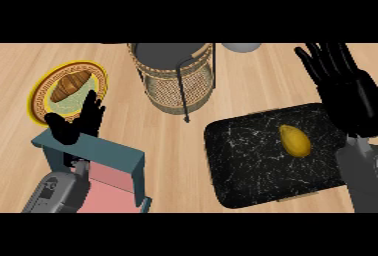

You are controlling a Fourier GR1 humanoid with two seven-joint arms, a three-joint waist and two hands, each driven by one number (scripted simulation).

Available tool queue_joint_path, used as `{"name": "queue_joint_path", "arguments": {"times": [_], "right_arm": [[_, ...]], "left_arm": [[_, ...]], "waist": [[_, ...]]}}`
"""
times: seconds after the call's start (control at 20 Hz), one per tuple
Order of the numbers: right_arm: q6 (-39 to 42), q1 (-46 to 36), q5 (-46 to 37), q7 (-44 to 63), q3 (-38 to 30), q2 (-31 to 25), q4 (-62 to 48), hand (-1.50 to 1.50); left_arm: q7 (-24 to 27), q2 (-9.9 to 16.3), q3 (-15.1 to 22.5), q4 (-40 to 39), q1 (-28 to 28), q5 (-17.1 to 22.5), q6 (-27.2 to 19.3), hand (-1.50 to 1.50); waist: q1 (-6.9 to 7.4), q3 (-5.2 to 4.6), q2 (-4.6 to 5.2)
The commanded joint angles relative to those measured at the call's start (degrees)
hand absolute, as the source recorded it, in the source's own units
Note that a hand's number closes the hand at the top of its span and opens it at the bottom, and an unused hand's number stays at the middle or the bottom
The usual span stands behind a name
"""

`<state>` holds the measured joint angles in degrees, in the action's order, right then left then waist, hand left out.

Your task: Pick the lemon from the tray and place it in the tiered basket

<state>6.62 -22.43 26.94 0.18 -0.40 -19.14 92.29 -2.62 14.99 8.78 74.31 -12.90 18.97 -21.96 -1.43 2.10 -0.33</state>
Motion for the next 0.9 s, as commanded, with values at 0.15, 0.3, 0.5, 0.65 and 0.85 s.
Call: {"name": "queue_joint_path", "arguments": {"times": [0.15, 0.3, 0.5, 0.65, 0.85], "right_arm": [[0.29, 4.07, -6.58, -6.35, -9.37, -10.18, -0.78, 1.5], [-10.65, 7.74, -18.62, -1.02, -15.51, -19.17, -8.09, 1.5], [-21.08, 9.08, -8.81, -5.77, -25.03, -6.28, -12.76, -1.5], [-16.85, 14.79, -7.77, -13.16, -24.14, -2.64, -9.35, -1.5], [-9.61, 19.64, -7.25, -4.0, -23.1, -10.96, -2.71, -1.5]], "left_arm": [[-0.79, 2.66, 4.83, 2.23, 7.13, -5.71, -0.36, 0.0], [-1.36, 3.92, 2.13, 1.43, 6.68, -4.35, 0.16, 0.0], [0.7, 2.61, 4.88, 3.0, 10.88, -6.36, 1.58, 0.0], [1.19, 1.26, 5.79, 4.21, 13.46, -7.05, 2.23, 0.0], [1.15, 1.12, 5.62, 6.11, 15.33, -9.2, 0.95, 0.0]], "waist": [[0.88, -2.01, 0.12], [-3.15, -2.65, 1.58], [0.61, -1.93, 0.45], [0.76, -2.02, 0.19], [-0.05, -2.14, -0.05]]}}
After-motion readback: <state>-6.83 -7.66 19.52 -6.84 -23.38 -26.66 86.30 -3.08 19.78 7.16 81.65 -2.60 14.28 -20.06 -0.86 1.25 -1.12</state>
